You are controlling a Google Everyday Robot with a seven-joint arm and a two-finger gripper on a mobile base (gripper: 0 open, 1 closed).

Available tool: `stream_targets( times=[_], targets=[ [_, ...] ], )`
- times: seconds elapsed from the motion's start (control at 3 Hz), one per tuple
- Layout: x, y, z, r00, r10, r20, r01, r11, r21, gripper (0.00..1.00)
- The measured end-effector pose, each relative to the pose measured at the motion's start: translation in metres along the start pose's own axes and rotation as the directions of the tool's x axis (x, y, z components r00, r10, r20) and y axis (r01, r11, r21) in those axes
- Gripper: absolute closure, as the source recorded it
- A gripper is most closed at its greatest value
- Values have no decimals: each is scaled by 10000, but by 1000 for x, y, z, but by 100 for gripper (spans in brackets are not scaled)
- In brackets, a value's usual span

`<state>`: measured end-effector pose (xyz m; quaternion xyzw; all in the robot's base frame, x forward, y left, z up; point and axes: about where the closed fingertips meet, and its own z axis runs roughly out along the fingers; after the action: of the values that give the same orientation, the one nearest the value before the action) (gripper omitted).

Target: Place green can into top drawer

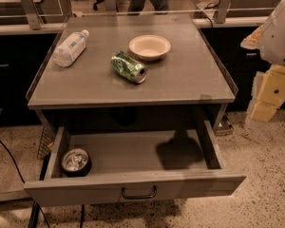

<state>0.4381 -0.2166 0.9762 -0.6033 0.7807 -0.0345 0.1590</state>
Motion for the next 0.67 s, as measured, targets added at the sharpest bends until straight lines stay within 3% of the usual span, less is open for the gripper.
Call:
stream_targets(
  times=[0.67],
  targets=[
    [-6,-5,-5,9996,0,292,-7,9997,246,0]
  ],
)
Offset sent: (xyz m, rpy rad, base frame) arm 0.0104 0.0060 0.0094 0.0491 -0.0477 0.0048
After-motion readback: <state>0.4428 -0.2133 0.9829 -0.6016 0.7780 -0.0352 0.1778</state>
